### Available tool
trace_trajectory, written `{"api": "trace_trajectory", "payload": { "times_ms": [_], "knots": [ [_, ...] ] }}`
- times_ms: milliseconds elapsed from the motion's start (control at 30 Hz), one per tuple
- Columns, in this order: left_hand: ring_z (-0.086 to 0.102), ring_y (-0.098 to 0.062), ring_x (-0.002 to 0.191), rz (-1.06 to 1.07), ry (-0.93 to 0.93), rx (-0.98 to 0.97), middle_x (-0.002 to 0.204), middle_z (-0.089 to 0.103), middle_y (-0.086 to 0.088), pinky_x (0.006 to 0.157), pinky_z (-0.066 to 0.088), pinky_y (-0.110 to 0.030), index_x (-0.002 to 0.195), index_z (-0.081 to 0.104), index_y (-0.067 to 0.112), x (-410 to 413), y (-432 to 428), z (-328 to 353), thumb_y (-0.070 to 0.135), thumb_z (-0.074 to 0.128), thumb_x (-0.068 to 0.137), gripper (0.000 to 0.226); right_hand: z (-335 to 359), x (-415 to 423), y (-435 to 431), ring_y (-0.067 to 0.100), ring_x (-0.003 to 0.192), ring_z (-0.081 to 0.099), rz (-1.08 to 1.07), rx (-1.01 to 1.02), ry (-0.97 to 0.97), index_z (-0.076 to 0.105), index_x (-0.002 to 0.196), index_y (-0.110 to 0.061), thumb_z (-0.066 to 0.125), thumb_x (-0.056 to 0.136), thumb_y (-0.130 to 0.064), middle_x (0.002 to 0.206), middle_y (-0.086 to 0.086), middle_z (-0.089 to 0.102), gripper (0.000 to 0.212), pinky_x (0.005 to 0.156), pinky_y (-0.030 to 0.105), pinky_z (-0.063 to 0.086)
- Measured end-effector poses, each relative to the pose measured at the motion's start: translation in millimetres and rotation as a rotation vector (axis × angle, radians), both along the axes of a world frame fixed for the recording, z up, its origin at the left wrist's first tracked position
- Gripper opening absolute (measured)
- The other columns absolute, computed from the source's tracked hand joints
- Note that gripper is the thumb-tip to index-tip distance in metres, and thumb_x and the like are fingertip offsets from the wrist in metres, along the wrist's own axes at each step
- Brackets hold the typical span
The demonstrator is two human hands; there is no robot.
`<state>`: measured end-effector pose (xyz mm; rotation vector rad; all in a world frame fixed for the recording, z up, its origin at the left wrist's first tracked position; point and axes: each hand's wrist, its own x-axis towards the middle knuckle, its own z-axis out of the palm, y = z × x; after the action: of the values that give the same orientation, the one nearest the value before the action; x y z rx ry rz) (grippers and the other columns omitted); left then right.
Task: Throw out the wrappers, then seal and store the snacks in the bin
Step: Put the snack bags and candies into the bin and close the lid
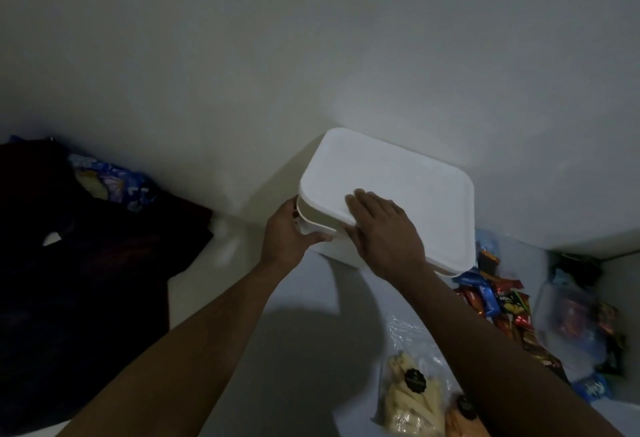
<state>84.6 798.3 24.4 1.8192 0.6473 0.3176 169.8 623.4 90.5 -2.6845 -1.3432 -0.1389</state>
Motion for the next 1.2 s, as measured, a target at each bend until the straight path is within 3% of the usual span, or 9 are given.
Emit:
{"api": "trace_trajectory", "payload": {
  "times_ms": [133, 267, 400, 533, 633, 700, 867, 1033, 1200],
  "knots": [
    [0.065, -0.008, 0.104, -0.049, -0.021, 0.006, 0.115, 0.069, 0.008, 0.089, 0.057, -0.037, 0.123, 0.06, 0.022, -2.1, 2.1, 1.9, 0.039, 0.097, 0.047, 0.086, 23.5, 11.6, -3.1, 0.031, 0.116, 0.061, 0.034, 0.082, -0.017, 0.058, 0.132, -0.013, 0.053, 0.096, -0.043, 0.134, 0.011, 0.061, 0.047, 0.089, 0.042, 0.054],
    [0.056, 0.004, 0.113, -0.109, -0.012, 0.007, 0.127, 0.061, 0.019, 0.091, 0.049, -0.018, 0.135, 0.05, 0.032, -3.3, 5.2, 20.3, 0.056, 0.093, 0.044, 0.103, 20.2, 10.1, -5.6, 0.028, 0.118, 0.059, 0.047, 0.045, 0.034, 0.057, 0.129, -0.015, 0.061, 0.091, -0.045, 0.135, 0.008, 0.059, 0.049, 0.092, 0.041, 0.052],
    [0.056, 0.0, 0.113, -0.161, -0.125, 0.163, 0.131, 0.058, 0.017, 0.093, 0.049, -0.015, 0.14, 0.05, 0.017, 0.8, 14.4, 41.7, 0.047, 0.091, 0.057, 0.097, 19.7, 7.0, -5.5, 0.026, 0.12, 0.058, 0.023, 0.053, 0.105, 0.06, 0.126, -0.017, 0.07, 0.085, -0.044, 0.137, 0.004, 0.058, 0.051, 0.093, 0.037, 0.049],
    [0.057, 0.01, 0.104, -0.185, -0.166, 0.229, 0.121, 0.061, 0.017, 0.088, 0.043, -0.003, 0.131, 0.06, 0.011, -4.2, 16.3, 50.5, 0.039, 0.091, 0.057, 0.085, 24.5, 8.7, -21.0, 0.022, 0.138, 0.043, -0.166, 0.037, 0.222, 0.043, 0.147, -0.024, 0.076, 0.071, -0.062, 0.153, -0.001, 0.043, 0.091, 0.114, 0.045, 0.035],
    [0.061, 0.007, 0.103, -0.219, -0.095, 0.188, 0.113, 0.065, 0.025, 0.089, 0.049, -0.013, 0.126, 0.062, 0.021, -3.6, 19.8, 55.8, 0.04, 0.094, 0.054, 0.081, 27.3, 17.6, -64.2, 0.028, 0.15, 0.019, -0.537, 0.014, 0.298, 0.017, 0.156, -0.026, 0.074, 0.051, -0.082, 0.164, 0.003, 0.019, 0.132, 0.116, 0.058, 0.019],
    [0.061, -0.004, 0.1, -0.222, -0.046, 0.2, 0.107, 0.063, 0.023, 0.086, 0.051, -0.022, 0.123, 0.062, 0.016, 0.0, 21.2, 61.5, 0.035, 0.096, 0.052, 0.082, 29.3, 20.6, -95.3, 0.034, 0.149, 0.019, -0.75, 0.116, 0.441, 0.008, 0.157, -0.022, 0.08, 0.042, -0.08, 0.164, 0.009, 0.013, 0.148, 0.114, 0.057, 0.024],
    [0.054, -0.015, 0.1, -0.301, 0.12, 0.232, 0.112, 0.054, 0.002, 0.078, 0.041, -0.027, 0.13, 0.05, -0.005, 15.2, 24.8, 74.2, 0.023, 0.099, 0.05, 0.098, 23.2, 12.9, -124.8, 0.018, 0.13, 0.041, -0.67, 0.437, 0.694, 0.026, 0.15, -0.019, 0.095, 0.048, -0.046, 0.141, -0.004, 0.043, 0.127, 0.092, 0.031, 0.041],
    [0.067, -0.013, 0.091, -0.348, 0.208, 0.265, 0.097, 0.073, 0.004, 0.063, 0.046, -0.021, 0.102, 0.074, 0.014, 25.7, 33.7, 80.0, 0.029, 0.101, 0.037, 0.072, 21.3, 12.6, -125.3, 0.028, 0.143, 0.032, -0.706, 0.455, 0.674, 0.017, 0.157, -0.016, 0.097, 0.055, -0.032, 0.16, 0.007, 0.029, 0.131, 0.11, 0.042, 0.036],
    [0.065, -0.017, 0.092, -0.32, 0.197, 0.263, 0.102, 0.072, 0.0, 0.07, 0.051, -0.027, 0.107, 0.071, 0.013, 22.4, 29.1, 83.9, 0.029, 0.1, 0.038, 0.076, 26.7, 7.2, -125.6, 0.028, 0.137, 0.04, -0.713, 0.476, 0.615, 0.029, 0.154, -0.017, 0.095, 0.059, -0.033, 0.154, 0.009, 0.039, 0.117, 0.107, 0.041, 0.041]
  ]
}}
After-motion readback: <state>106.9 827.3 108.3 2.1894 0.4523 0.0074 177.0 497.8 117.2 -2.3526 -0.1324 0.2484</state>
